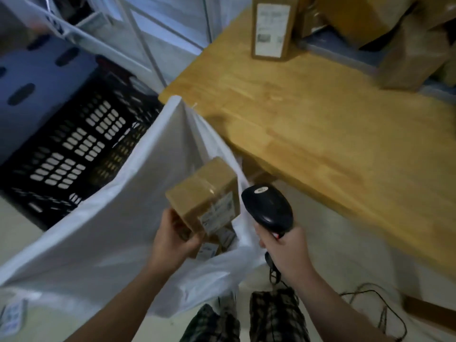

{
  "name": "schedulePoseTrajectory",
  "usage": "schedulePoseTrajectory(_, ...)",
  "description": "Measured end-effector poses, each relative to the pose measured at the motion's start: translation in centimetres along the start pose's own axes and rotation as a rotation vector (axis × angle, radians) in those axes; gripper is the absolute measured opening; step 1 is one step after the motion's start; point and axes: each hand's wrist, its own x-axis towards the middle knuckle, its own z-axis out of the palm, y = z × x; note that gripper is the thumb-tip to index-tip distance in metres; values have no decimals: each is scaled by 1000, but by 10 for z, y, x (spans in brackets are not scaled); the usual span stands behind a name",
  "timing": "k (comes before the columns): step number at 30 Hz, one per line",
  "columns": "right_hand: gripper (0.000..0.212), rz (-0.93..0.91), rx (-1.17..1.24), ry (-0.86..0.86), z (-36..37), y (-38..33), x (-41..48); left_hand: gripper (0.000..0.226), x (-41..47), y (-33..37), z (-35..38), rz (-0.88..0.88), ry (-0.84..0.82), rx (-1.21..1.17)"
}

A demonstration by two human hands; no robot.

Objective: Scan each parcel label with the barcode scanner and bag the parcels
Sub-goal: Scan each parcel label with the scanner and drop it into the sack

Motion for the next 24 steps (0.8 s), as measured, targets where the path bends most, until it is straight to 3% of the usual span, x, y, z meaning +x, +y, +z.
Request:
schedulePoseTrajectory(3, 24, 37, -135, -43, 29, 20, -2, 63, 7, -65, -20, -118, 7, 385)
schedulePoseTrajectory(7, 30, 17, -265, -116, 70, 48, 12, 85, 48, -129, -25, -170, -188, 939)
schedulePoseTrajectory(9, 25, 30, -347, -172, 88, 66, 23, 88, 68, -158, -18, -142, -345, 1147)
schedulePoseTrajectory(12, 26, 52, -522, -237, 110, 94, 41, 70, 92, -199, 3, -69, -665, 1451)
schedulePoseTrajectory(15, 29, 50, -730, -228, 120, 112, 56, 50, 100, -235, 25, -66, -738, 1566)
schedulePoseTrajectory(19, 51, -35, -834, -213, 125, 129, 70, 43, 101, -267, 44, -35, -778, 1602)
schedulePoseTrajectory(24, 57, -93, -886, -212, 124, 137, 76, 36, 119, -284, 62, 40, -825, 1651)
